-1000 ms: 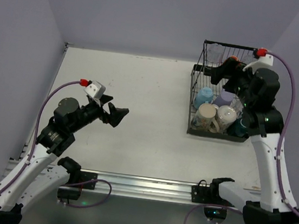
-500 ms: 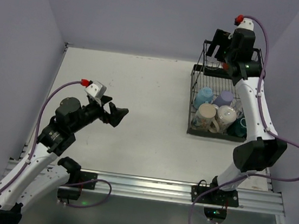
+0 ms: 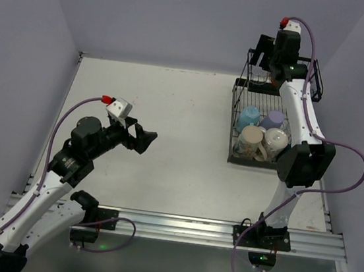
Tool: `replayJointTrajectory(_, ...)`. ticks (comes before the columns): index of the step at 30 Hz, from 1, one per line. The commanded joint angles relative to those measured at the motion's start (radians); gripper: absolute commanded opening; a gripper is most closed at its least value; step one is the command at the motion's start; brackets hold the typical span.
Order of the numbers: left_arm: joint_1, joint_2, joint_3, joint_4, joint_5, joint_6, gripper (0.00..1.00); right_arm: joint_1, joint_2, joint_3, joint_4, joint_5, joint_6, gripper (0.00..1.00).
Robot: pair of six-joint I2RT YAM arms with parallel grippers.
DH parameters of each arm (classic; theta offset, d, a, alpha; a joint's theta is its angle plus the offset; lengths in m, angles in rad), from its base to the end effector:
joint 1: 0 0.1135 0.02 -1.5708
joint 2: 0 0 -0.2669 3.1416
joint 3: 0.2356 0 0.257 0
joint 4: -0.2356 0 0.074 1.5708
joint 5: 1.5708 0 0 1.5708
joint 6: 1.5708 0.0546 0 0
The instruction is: Unload the cups from the dish rack
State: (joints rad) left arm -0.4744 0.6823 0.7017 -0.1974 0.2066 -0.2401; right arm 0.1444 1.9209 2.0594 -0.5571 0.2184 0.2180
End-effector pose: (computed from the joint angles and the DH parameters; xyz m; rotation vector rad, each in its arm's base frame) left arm 0.1612 -0.0954 0.3241 0.3635 1.7606 -0.6976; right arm 0.4639 0.0555 0.4064 0.2131 1.9674 0.0182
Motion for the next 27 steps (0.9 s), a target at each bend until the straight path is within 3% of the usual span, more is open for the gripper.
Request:
replayJointTrajectory(1, -0.007, 0.003, 0.001, 0.001, -0.003, 0.024, 1.0, -0.011, 0.024, 0.057, -0.004, 0.012, -0.02, 0.83)
replayJointTrajectory(9, -0.006, 0.017, 0.004, 0.001, -0.003, 0.028, 1.0, -0.016, 0.049, 0.045, 0.019, -0.045, -0.022, 0.81)
replayJointTrajectory(10, -0.006, 0.017, 0.004, 0.001, -0.003, 0.028, 1.0, -0.014, 0.046, 0.039, 0.025, -0.048, -0.022, 0.77)
replayJointTrajectory(12, -0.006, 0.017, 0.004, 0.001, -0.006, 0.028, 1.0, -0.014, 0.038, 0.024, 0.042, -0.051, -0.023, 0.49)
replayJointTrajectory(15, -0.004, 0.026, 0.005, 0.0, -0.01, 0.027, 1.0, -0.014, -0.005, -0.028, 0.12, -0.053, -0.023, 0.35)
replayJointTrajectory(20, -0.004, 0.046, 0.016, 0.021, 0.019, 0.004, 1.0, -0.016, -0.109, -0.061, 0.209, -0.063, -0.011, 0.2)
replayJointTrajectory(27, -0.004, 0.109, 0.094, 0.075, 0.126, -0.093, 1.0, -0.016, -0.246, -0.099, 0.296, -0.089, -0.006, 0.13)
